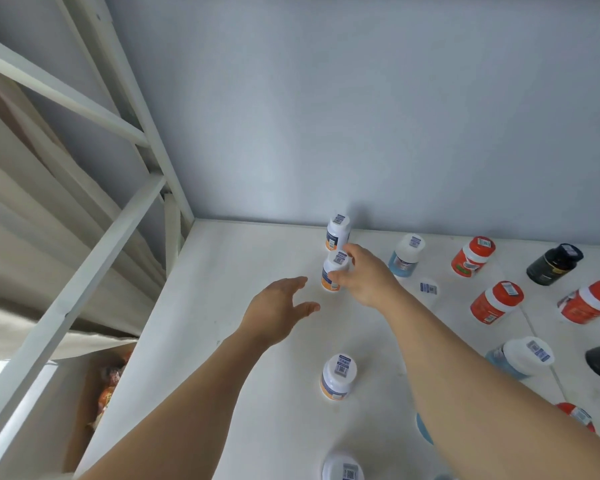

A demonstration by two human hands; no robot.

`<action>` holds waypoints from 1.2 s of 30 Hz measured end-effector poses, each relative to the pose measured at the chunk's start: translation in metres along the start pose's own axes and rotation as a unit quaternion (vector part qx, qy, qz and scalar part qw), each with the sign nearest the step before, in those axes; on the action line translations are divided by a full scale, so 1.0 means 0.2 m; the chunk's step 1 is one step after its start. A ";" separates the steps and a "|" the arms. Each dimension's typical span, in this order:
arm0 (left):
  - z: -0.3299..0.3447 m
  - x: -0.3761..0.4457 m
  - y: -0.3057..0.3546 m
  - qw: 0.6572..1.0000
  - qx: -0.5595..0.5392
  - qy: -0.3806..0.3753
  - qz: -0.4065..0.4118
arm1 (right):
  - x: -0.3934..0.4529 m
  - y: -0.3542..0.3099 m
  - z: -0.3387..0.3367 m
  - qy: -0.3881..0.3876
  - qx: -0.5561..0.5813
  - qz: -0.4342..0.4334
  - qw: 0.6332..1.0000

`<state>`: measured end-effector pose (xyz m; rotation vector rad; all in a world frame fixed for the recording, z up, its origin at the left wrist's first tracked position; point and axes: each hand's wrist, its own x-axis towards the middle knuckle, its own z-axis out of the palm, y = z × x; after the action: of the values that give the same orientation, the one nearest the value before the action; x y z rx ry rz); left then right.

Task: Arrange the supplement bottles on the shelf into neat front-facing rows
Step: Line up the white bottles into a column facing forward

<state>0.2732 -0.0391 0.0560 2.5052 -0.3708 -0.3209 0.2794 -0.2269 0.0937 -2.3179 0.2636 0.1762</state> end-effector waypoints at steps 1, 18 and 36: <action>0.01 0.02 0.00 1.000 -0.002 0.000 -0.003 | 0.02 0.01 0.01 -0.002 0.001 0.001 1.000; 0.01 0.22 0.07 0.982 -0.178 -0.058 0.003 | 0.10 -0.03 -0.10 0.005 0.051 -0.035 0.998; -0.08 0.27 0.10 0.982 -0.158 -0.097 0.041 | 0.11 -0.08 -0.16 0.042 0.061 -0.019 0.997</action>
<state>0.3239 -0.0639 0.0722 2.1486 -0.4608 -0.5496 0.3055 -0.2421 0.1217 -2.2111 0.2641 0.0421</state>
